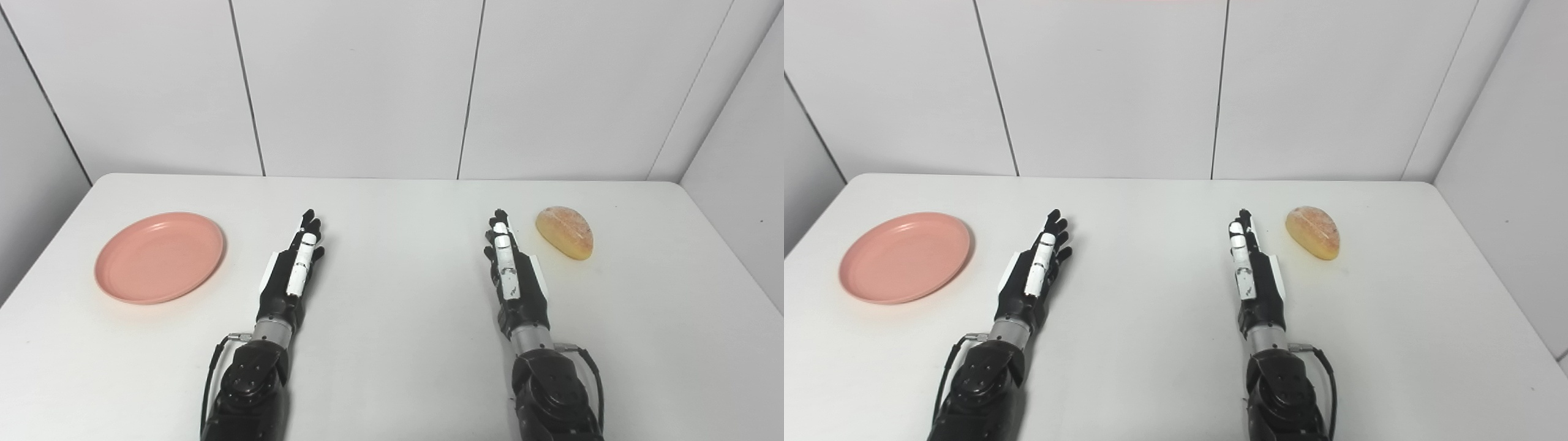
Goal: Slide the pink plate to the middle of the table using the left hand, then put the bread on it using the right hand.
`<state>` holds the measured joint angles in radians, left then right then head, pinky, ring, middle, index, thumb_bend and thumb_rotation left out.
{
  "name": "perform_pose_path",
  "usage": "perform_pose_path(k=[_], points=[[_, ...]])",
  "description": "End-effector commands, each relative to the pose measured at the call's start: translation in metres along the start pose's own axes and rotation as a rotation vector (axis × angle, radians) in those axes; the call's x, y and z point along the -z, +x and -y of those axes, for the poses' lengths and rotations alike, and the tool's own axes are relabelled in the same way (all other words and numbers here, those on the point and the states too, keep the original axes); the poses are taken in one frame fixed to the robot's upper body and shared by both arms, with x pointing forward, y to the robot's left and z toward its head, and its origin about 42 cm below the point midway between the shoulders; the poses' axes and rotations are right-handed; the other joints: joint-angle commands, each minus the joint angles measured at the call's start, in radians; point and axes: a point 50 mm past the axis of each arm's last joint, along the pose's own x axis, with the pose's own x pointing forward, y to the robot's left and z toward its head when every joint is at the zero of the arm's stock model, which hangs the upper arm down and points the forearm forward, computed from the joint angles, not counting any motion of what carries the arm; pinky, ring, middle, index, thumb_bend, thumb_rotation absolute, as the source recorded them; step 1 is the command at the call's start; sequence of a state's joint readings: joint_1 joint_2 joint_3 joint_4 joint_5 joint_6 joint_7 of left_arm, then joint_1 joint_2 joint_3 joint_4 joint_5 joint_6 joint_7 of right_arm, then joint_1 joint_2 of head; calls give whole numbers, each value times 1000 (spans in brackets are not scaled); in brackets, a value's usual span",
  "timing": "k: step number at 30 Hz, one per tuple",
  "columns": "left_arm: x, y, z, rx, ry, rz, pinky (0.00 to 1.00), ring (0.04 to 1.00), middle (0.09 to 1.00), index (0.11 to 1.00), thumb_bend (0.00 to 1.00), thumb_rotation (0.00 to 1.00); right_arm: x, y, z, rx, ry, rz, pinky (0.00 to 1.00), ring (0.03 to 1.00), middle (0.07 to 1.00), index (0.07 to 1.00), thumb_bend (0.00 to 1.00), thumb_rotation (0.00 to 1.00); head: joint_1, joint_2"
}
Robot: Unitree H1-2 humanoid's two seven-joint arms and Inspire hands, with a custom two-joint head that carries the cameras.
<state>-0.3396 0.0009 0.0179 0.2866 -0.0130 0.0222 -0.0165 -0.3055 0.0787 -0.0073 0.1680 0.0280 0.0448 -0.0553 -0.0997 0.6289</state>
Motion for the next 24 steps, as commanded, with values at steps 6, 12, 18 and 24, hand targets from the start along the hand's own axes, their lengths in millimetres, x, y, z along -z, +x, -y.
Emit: perform_pose_path(k=[6, 12, 18, 24], points=[[-16, 8, -3, -11, 50, 51, 1000, 1000, 1000, 981, 508, 1000, -17, 10, -8, -25, -9, 72, 1000, 1000, 1000, 1000, 691, 1000, -2, -3], [-15, 8, -3, -2, 28, 58, 1000, 1000, 1000, 982, 513, 1000, -17, 10, -8, -28, -12, 69, 1000, 1000, 1000, 1000, 687, 1000, -3, -1], [-16, 8, -3, -4, 32, 58, 1000, 1000, 1000, 989, 499, 1000, -17, 10, -7, -31, -14, 70, 1000, 1000, 1000, 1000, 683, 1000, -2, -3], [-16, 8, -3, -5, 21, 59, 1000, 1000, 1000, 985, 505, 1000, -17, 10, -7, -31, -18, 69, 1000, 1000, 1000, 1000, 680, 1000, -2, -2]])
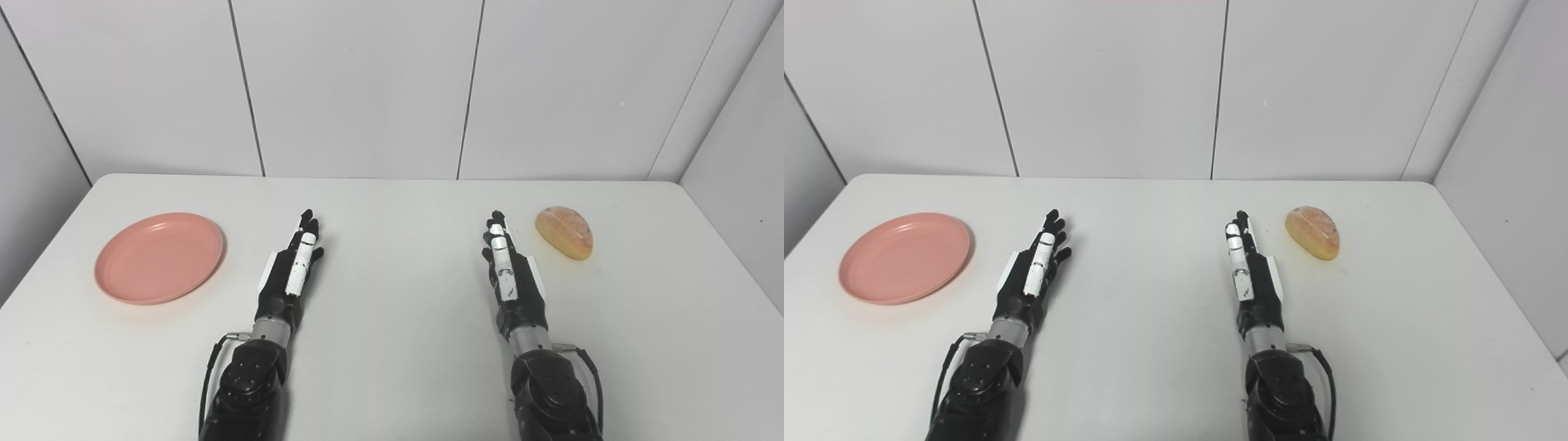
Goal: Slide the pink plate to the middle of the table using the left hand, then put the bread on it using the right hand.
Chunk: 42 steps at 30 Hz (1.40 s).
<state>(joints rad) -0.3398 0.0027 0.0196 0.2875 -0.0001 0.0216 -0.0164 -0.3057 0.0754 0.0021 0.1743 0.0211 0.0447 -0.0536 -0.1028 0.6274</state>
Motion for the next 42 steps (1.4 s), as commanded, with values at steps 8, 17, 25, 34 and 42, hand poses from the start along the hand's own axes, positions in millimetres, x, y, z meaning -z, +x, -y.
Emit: perform_pose_path(k=[8, 17, 25, 34, 42], points=[[-15, 8, 0, 10, 0, 59, 1000, 1000, 1000, 987, 494, 1000, -18, 10, -2, -23, -4, 67, 1000, 1000, 1000, 1000, 688, 1000, 52, -12], [-5, 9, 25, 19, -11, 87, 1000, 1000, 1000, 987, 482, 1000, -12, 5, 28, 6, 39, 63, 1000, 1000, 998, 991, 665, 958, 312, -90], [3, 16, 43, 48, -8, 95, 1000, 1000, 1000, 1000, 519, 1000, -2, 5, 52, -17, 30, 55, 1000, 1000, 1000, 1000, 750, 932, 400, -133], [-1, 20, 45, 35, -30, 83, 1000, 1000, 1000, 1000, 513, 1000, 3, 5, 63, -7, 22, 54, 1000, 1000, 1000, 995, 733, 960, 423, -149], [-24, 30, 19, -18, -74, 172, 1000, 1000, 1000, 1000, 504, 1000, 3, 5, 63, -10, 22, 45, 1000, 1000, 1000, 996, 728, 955, 427, -157]])
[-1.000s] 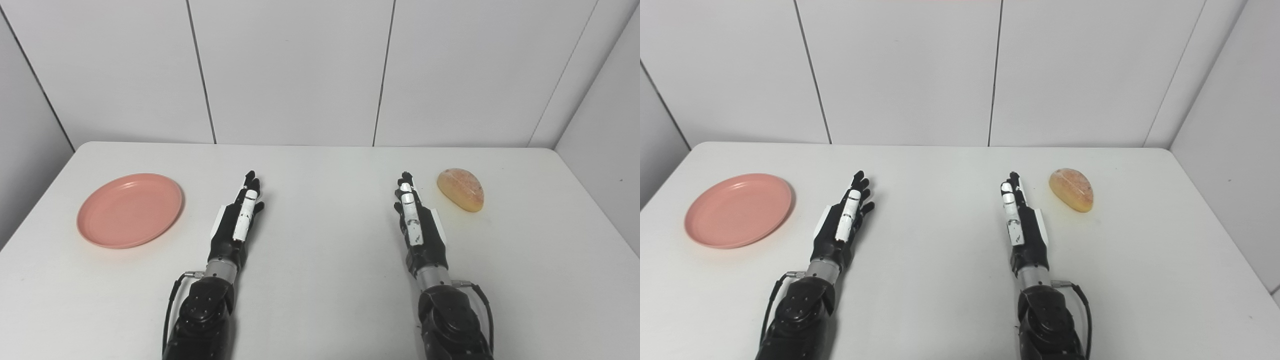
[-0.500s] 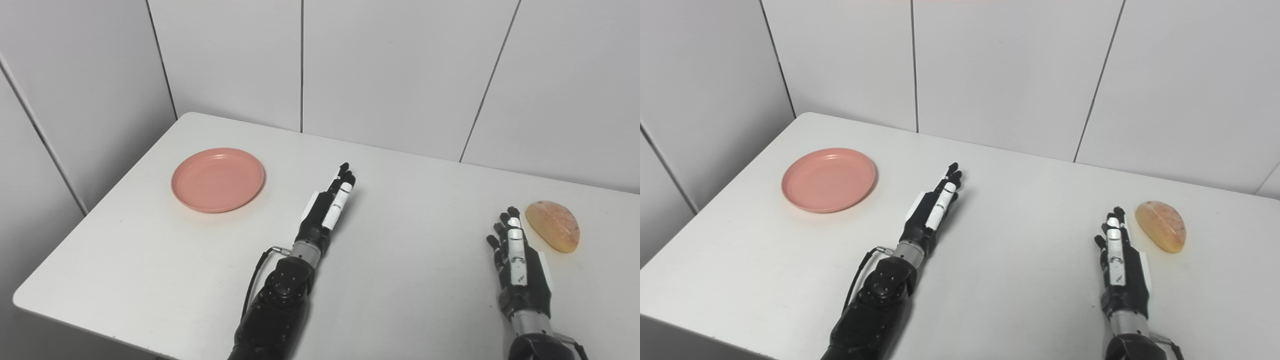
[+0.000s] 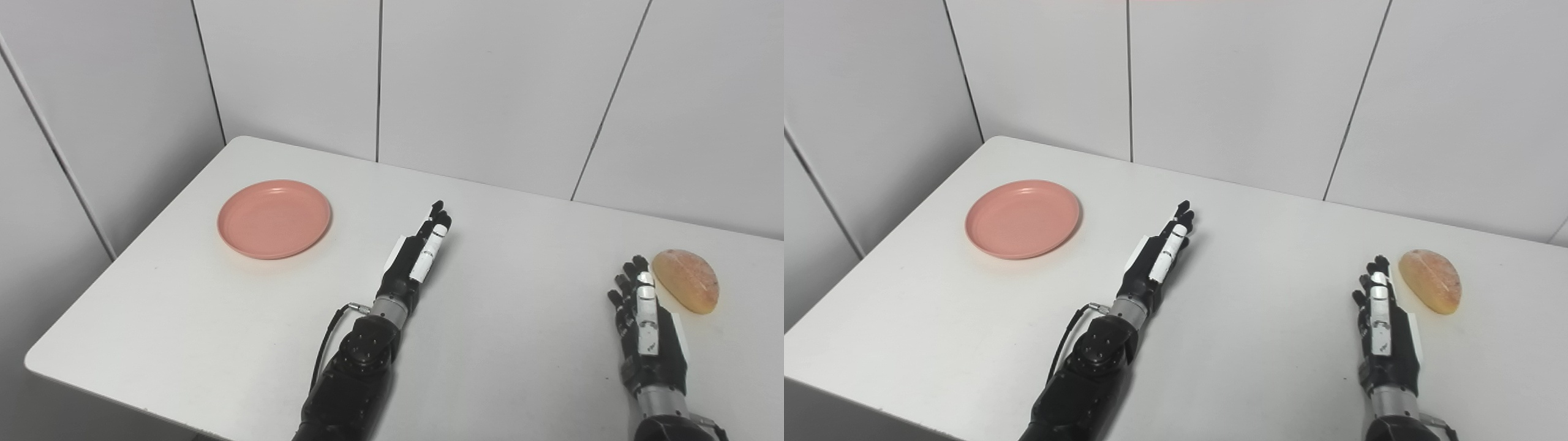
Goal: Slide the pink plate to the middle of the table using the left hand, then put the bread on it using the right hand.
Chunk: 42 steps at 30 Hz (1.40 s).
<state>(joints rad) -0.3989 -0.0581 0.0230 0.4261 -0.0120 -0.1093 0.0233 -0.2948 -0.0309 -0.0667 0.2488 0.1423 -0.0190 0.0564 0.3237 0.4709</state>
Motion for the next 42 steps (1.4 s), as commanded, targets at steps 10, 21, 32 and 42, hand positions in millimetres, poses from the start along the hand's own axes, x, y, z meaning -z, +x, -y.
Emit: perform_pose_path(k=[10, 21, 32, 42], points=[[-66, 32, -51, -137, -92, 236, 1000, 992, 982, 976, 539, 1000, -11, 8, 6, -5, -19, 62, 1000, 1000, 1000, 997, 720, 961, 10, -1], [-96, 34, -103, -312, -54, 373, 876, 884, 878, 874, 593, 1000, -11, 8, 8, -2, -15, 64, 1000, 1000, 1000, 987, 716, 939, 26, -5], [-114, 23, -153, -552, -10, 431, 825, 826, 819, 819, 580, 1000, -14, 7, 10, -8, -32, 58, 1000, 1000, 1000, 992, 697, 957, 43, -6], [-112, 7, -204, -745, 107, 406, 805, 790, 782, 792, 561, 1000, -14, 8, 14, -13, -32, 61, 1000, 1000, 1000, 999, 676, 957, 53, -13]])
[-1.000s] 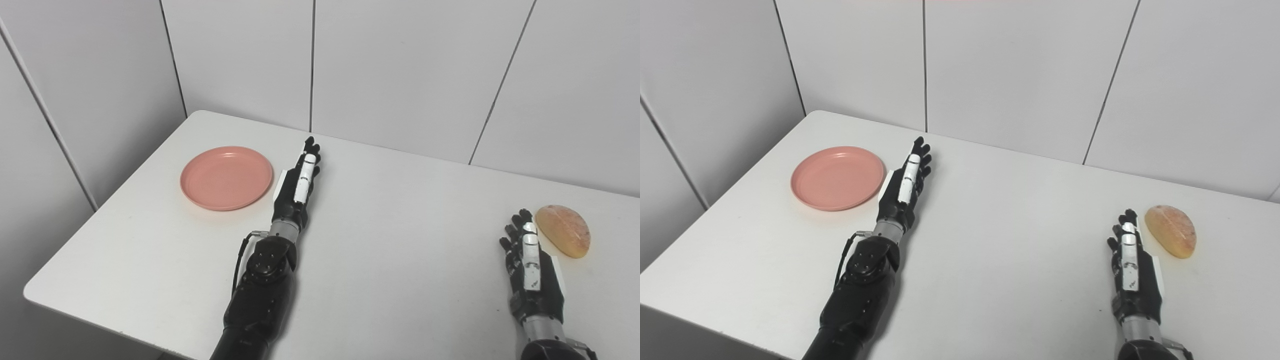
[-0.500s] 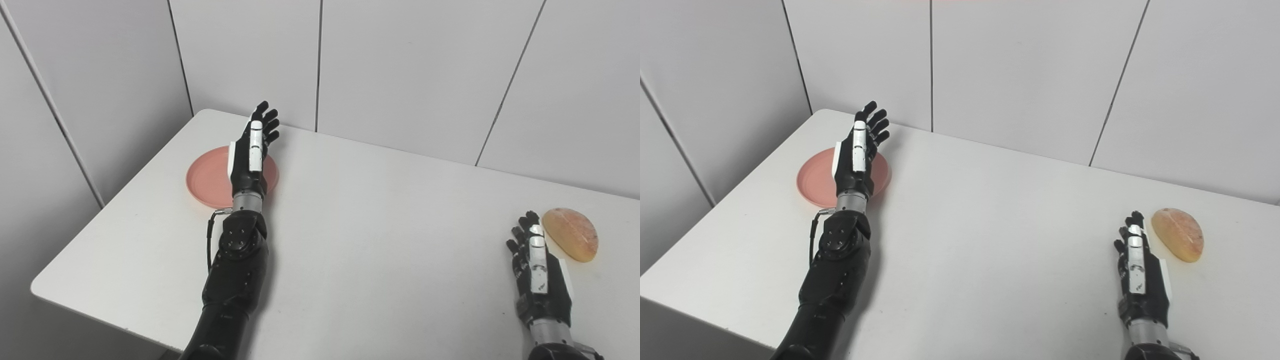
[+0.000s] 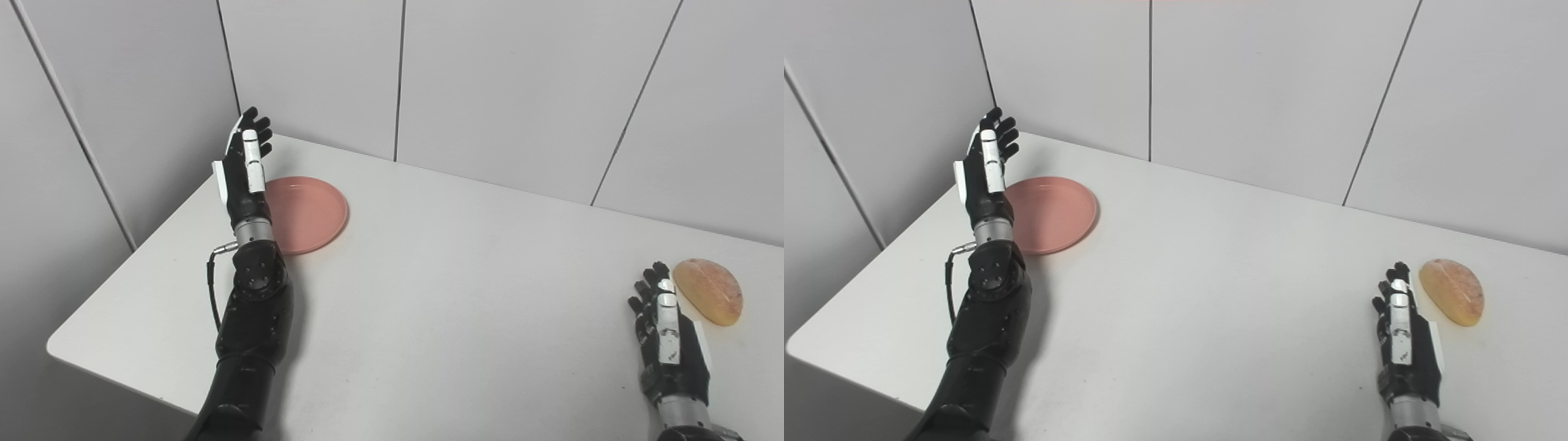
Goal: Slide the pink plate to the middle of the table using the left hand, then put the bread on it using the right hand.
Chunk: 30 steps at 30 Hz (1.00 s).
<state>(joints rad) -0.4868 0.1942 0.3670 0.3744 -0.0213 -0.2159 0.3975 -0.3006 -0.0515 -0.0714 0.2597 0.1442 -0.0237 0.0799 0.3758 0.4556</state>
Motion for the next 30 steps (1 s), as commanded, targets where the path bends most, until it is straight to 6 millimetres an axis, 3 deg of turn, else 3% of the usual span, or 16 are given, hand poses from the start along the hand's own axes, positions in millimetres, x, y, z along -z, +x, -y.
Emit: perform_pose_path(k=[1, 9, 14, 27, 30], points=[[-18, 18, -1, -18, 14, 85, 807, 791, 784, 793, 559, 1000, -14, 6, 6, 3, -16, 58, 1000, 1000, 1000, 999, 679, 956, 1, 3], [1, 26, -32, -108, 81, 23, 839, 816, 803, 803, 540, 1000, -17, 6, 10, 7, -14, 64, 1000, 1000, 1000, 1000, 675, 952, 6, 9], [18, 23, -41, -129, 85, -43, 877, 839, 815, 808, 560, 1000, -19, 7, 10, 14, -7, 70, 1000, 1000, 1000, 1000, 673, 965, 7, 11], [45, 18, -40, -95, 94, -164, 849, 816, 798, 798, 556, 1000, -25, 7, 7, 34, 22, 89, 1000, 1000, 1000, 992, 613, 963, 4, 12], [48, 16, -35, -51, 74, -196, 774, 775, 773, 780, 544, 1000, -26, 6, 6, 34, 22, 94, 1000, 1000, 1000, 988, 603, 963, 4, 14]])
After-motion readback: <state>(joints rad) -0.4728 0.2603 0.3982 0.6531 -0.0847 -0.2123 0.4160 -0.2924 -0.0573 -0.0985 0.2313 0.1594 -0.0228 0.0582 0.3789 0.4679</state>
